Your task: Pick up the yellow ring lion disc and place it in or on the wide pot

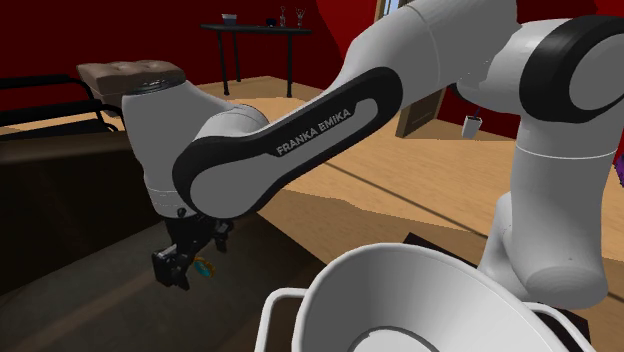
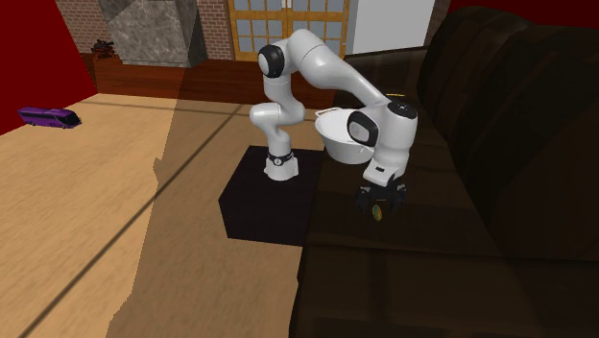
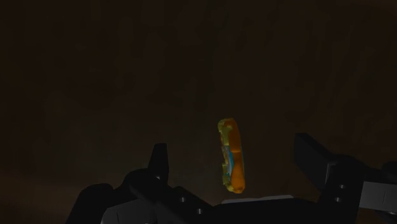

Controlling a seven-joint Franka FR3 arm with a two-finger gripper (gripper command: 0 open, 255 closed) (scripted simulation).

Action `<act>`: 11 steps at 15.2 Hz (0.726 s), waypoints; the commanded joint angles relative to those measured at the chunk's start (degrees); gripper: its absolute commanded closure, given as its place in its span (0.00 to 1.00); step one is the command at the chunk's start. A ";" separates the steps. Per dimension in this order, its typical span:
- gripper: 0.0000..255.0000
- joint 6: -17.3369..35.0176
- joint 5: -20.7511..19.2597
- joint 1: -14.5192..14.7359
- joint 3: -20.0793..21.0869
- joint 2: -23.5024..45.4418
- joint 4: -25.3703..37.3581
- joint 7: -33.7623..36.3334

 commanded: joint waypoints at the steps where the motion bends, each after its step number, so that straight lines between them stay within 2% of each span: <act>1: 0.00 0.32 -0.03 -0.03 -0.02 0.01 -0.27 0.00; 6: 0.00 0.31 -0.03 -0.03 -0.02 0.02 -0.26 0.00; 7: 1.00 0.31 -0.03 -0.03 -0.02 0.02 -0.26 0.00; 11: 1.00 0.31 -0.03 -0.03 -0.02 0.02 -0.26 0.00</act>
